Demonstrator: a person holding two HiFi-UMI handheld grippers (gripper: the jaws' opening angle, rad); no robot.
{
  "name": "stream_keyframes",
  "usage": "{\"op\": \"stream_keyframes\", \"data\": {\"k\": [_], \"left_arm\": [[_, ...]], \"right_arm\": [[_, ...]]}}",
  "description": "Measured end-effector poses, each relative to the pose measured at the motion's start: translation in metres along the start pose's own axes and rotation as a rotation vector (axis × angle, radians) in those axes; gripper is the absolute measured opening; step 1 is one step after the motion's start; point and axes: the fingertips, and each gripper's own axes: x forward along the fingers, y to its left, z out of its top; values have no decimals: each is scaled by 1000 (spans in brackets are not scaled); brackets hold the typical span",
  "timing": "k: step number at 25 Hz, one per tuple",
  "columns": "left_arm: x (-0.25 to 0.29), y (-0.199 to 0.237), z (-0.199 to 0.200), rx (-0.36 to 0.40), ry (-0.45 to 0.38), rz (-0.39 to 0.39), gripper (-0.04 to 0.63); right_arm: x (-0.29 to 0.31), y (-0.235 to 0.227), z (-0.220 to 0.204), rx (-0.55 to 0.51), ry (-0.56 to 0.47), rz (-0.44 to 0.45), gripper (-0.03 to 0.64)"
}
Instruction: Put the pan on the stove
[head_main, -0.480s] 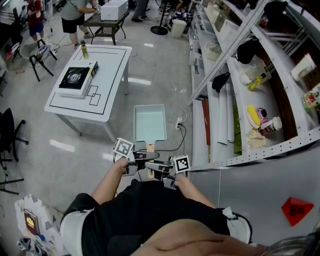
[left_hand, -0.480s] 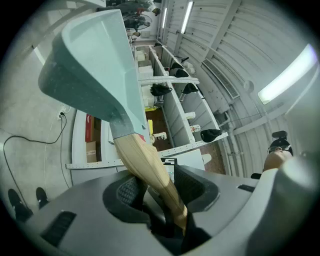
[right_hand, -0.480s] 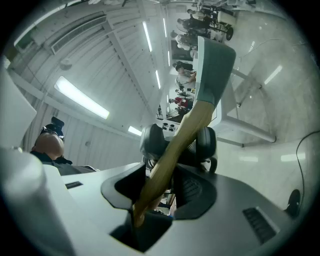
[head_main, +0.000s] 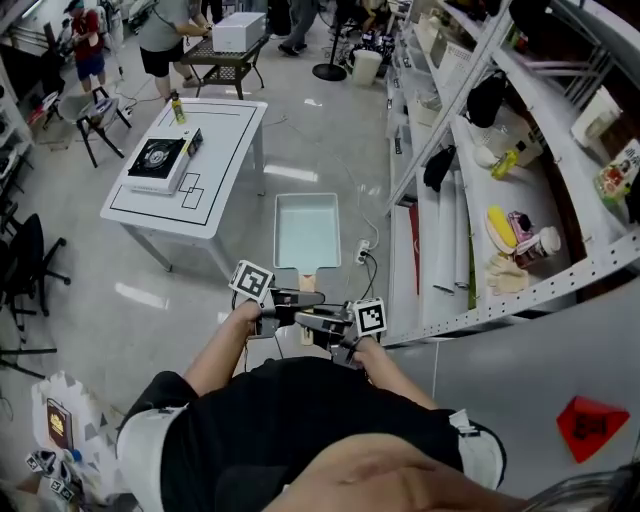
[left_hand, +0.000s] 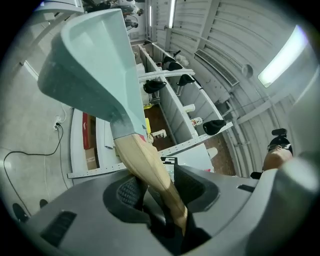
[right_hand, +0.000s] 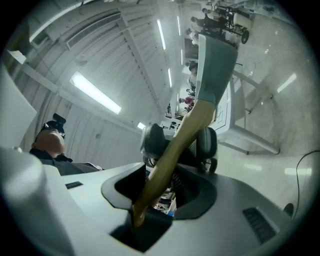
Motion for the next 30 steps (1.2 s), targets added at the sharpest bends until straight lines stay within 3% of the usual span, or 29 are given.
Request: {"op": "stream_keyframes", "data": {"k": [10,30], "left_arm": [[36,-6,-10,16,20,31,183],[96,12,-26,25,-33,87,186]], "right_arm": [[-34,17,0,93,-64,89,161],[-98,25,-13,84,-26,136,176]]}}
